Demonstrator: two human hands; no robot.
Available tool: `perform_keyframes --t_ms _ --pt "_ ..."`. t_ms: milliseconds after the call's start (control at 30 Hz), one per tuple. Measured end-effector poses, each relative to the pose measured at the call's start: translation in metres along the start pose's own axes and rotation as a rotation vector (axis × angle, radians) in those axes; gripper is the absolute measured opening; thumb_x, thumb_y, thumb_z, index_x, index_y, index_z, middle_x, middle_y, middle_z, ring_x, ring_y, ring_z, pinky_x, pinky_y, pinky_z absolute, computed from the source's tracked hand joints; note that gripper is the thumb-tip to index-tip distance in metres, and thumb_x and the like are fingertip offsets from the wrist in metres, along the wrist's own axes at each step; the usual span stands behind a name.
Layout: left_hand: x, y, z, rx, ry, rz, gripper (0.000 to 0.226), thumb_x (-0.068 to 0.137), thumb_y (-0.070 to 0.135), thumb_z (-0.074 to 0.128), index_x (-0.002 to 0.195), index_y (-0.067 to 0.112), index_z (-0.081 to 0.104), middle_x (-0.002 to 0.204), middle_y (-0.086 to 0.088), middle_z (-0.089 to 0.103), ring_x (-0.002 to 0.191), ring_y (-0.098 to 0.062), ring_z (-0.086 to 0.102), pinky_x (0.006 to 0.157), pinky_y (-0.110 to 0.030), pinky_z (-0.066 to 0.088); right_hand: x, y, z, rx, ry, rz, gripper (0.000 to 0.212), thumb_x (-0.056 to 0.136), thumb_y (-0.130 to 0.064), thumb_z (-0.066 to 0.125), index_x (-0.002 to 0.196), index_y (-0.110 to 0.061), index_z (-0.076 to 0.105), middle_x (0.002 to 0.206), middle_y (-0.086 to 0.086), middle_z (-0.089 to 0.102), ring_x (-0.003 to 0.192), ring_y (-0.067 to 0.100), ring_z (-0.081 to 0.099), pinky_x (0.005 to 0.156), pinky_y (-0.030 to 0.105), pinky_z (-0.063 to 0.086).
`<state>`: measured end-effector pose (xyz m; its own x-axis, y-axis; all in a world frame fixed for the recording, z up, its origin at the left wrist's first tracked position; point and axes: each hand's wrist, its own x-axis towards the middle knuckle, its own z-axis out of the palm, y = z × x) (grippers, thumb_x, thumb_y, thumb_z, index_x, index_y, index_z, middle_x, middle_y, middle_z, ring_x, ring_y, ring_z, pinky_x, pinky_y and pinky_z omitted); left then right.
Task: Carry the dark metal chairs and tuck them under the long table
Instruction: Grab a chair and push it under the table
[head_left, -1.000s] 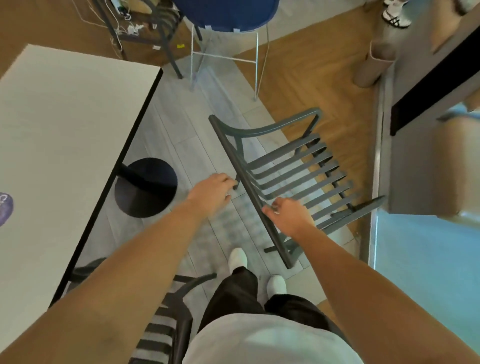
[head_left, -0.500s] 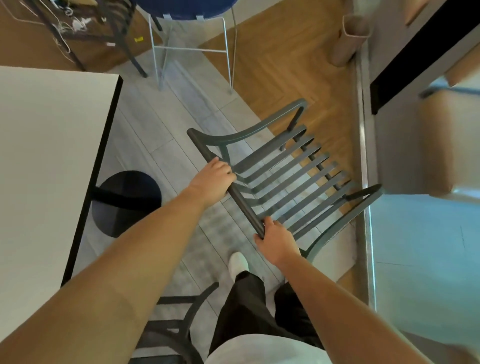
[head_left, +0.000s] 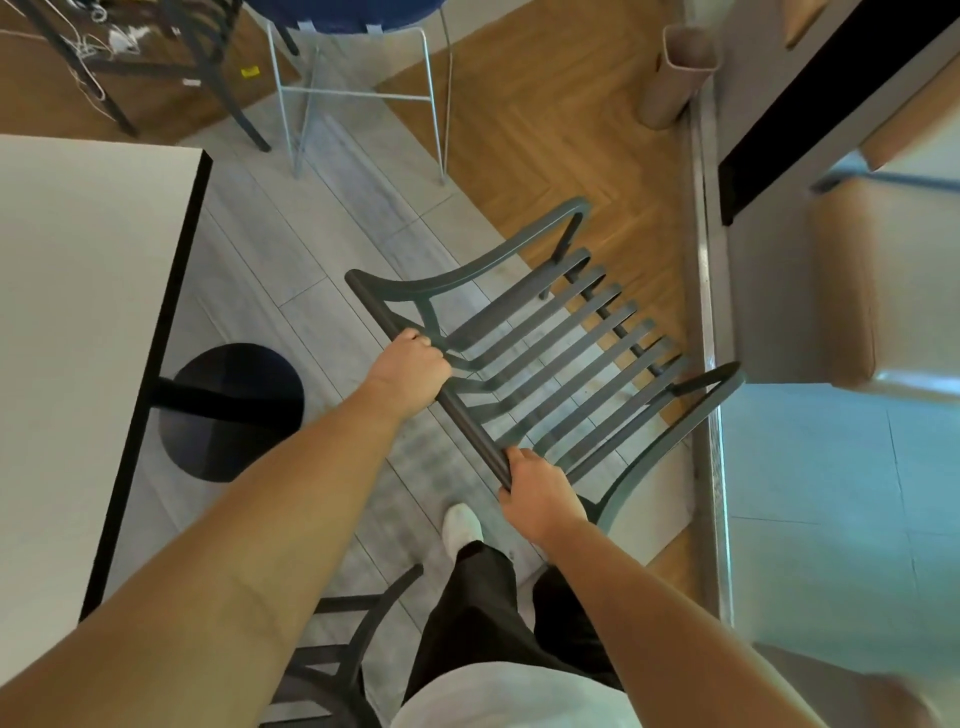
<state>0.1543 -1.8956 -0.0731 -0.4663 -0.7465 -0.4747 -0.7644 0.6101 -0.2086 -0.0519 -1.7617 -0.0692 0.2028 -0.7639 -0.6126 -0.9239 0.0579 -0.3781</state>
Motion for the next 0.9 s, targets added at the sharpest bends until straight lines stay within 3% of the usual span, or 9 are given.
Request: perform_keyframes --t_ms 167,433,667,900 --pt "-0.009 0.025 -0.003 -0.036 -0.032 -0.050 0.025 0.096 0.019 0.059 0.115 0.026 0.074 0.109 0.002 0.073 0.112 -0.023 0.063 0.106 -0.040 0.039 -0.010 0.025 -0.007 -0.043 -0.017 -0.038 0.046 0.101 -0.019 0.055 0.146 -0.016 0.047 0.130 0.006 0.058 0.106 0.029 0.064 0.093 0.039 0.054" --pt "-0.019 0.067 -0.010 -0.102 -0.079 -0.159 0.027 0.099 0.021 0.057 0.120 0.028 0.072 0.115 0.001 0.072 0.117 -0.023 0.062 0.106 -0.041 0.037 -0.016 0.068 -0.024 -0.111 -0.042 -0.140 0.040 0.100 -0.020 0.059 0.139 -0.017 0.054 0.120 0.003 0.060 0.103 0.024 0.064 0.094 0.036 0.053" --pt "-0.036 0.117 -0.021 -0.235 -0.127 -0.350 0.022 0.101 0.027 0.057 0.116 0.030 0.072 0.111 0.002 0.069 0.112 -0.022 0.063 0.105 -0.040 0.037 -0.014 0.114 -0.047 -0.251 -0.082 -0.311 0.039 0.100 -0.020 0.059 0.138 -0.016 0.055 0.119 0.004 0.061 0.101 0.024 0.065 0.092 0.036 0.054" --pt "-0.047 0.197 -0.040 -0.351 -0.244 -0.576 0.024 0.101 0.015 0.053 0.115 0.026 0.068 0.113 -0.001 0.069 0.112 -0.025 0.061 0.107 -0.043 0.036 -0.014 0.163 -0.080 -0.445 -0.193 -0.479 0.038 0.097 -0.020 0.061 0.135 -0.017 0.057 0.115 0.004 0.059 0.099 0.026 0.063 0.089 0.040 0.054"
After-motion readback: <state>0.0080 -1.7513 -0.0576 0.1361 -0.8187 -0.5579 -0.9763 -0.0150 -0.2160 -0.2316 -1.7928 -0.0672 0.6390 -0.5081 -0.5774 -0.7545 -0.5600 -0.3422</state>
